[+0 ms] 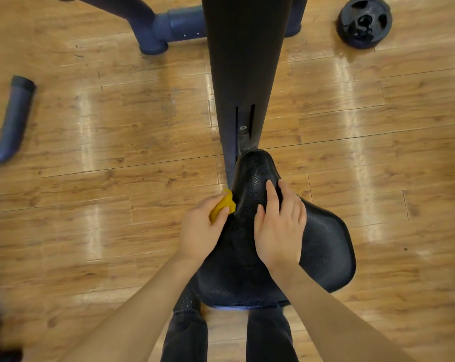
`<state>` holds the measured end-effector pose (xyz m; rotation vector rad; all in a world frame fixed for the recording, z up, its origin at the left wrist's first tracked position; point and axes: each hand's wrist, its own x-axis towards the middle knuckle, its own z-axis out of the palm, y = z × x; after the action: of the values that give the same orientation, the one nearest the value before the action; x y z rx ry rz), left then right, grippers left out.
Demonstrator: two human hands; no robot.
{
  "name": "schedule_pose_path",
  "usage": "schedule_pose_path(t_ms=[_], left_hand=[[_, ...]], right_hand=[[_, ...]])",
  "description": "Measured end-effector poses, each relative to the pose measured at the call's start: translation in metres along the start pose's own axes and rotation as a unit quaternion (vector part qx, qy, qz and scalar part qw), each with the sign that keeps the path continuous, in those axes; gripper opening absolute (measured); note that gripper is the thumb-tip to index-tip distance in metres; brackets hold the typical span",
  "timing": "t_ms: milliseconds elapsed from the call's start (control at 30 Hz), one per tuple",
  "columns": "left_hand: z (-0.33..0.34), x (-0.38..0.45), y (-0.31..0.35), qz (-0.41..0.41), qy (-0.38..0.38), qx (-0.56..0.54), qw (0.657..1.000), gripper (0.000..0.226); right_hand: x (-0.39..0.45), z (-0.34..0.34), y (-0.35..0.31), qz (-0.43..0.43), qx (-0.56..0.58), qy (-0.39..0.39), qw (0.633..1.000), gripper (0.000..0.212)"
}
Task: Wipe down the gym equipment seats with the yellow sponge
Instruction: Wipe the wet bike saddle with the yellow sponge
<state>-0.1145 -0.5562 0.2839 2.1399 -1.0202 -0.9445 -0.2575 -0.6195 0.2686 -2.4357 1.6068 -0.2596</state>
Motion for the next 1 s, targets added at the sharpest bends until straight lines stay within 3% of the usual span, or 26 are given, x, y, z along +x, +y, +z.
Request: schedule_pose_path(t_ms=[200,400,600,800,1000], left_hand=[[0.014,0.021,0.023,-0.061,0.071,-0.085,0.992,0.041],[0.026,0.059,0.041,-0.103,0.069,-0.144,0.982,0.041],[0.008,0.031,0.015,-0.074,0.016,-0.098,0.992,0.021],[-0.006,-0.001,-0.005,-0.036,-0.033,-0.039,0.998,0.034],[0.009,0.023,0.018,-0.025,0.002,-0.045,0.999,0.038]], right_hand=[[0.0,0.002,0.0,-0.001,-0.008,0.002,1.0,0.047],[0.0,0.003,0.001,0.001,-0.003,0.003,1.0,0.047],[0.0,0.003,0.001,-0.001,-0.004,0.004,1.0,0.047],[0.001,0.002,0.0,0.003,-0.004,-0.003,1.0,0.048],[0.001,0.002,0.0,0.002,-0.003,-0.003,1.0,0.047]])
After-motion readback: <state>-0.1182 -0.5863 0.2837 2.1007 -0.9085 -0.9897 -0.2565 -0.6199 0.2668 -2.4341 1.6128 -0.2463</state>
